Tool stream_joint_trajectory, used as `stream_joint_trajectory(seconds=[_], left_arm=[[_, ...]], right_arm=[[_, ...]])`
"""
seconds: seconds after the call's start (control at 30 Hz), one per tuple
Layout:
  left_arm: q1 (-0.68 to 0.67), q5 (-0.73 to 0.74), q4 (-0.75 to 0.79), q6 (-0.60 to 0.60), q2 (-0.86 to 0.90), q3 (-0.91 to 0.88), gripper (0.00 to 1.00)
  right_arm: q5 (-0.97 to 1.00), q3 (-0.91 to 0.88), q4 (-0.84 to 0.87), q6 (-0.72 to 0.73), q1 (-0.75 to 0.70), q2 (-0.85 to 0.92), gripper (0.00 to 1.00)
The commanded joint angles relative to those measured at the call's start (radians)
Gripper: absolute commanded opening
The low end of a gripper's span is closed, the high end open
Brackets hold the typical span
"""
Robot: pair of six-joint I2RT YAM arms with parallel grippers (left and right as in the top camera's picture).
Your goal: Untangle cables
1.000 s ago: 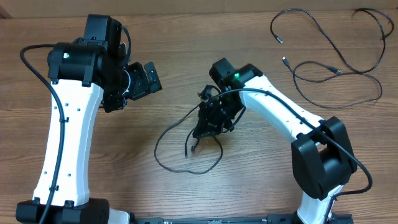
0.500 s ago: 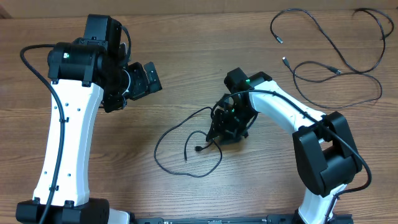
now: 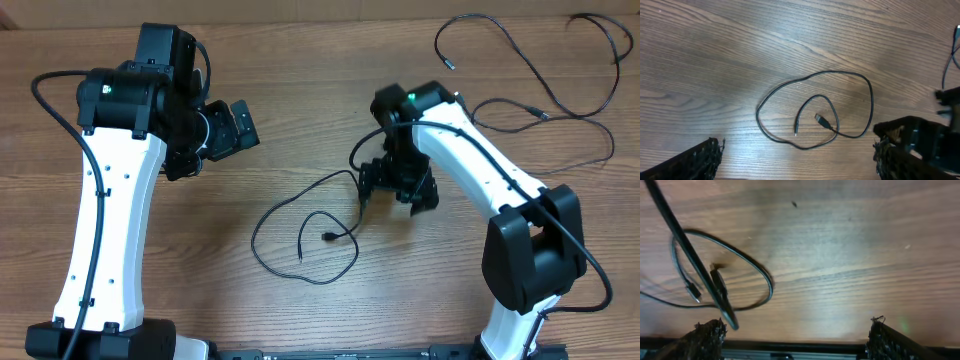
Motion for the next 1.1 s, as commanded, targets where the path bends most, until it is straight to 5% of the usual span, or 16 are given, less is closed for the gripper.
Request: stream_joint_trajectory(seconds=[0.0,0.37,0.7,1.07], left_arm=[[-0.001,-0.013,-0.014,0.005,0.02,0.011,0.99],[-0.002,0.029,-0.04,0.132,0.101,-0.047,0.94],[-0.002,0.067,-0.075,0.2,0.104,-0.183,0.91],[-0.024,0.011,-0.147,0.153,-0.282,-0.243,0.94]], right_arm=[[0.041,0.022,-0.021,-0.018,0.027,-0.002,0.93],[-0.007,0.017,0.043,-0.092,0.14,-0.002,0.96],[-0.004,0.017,0.119,-0.061,0.075,-0.002,1.0],[-0.004,0.017,0.117,-0.063,-0.015,-0.002,1.0]])
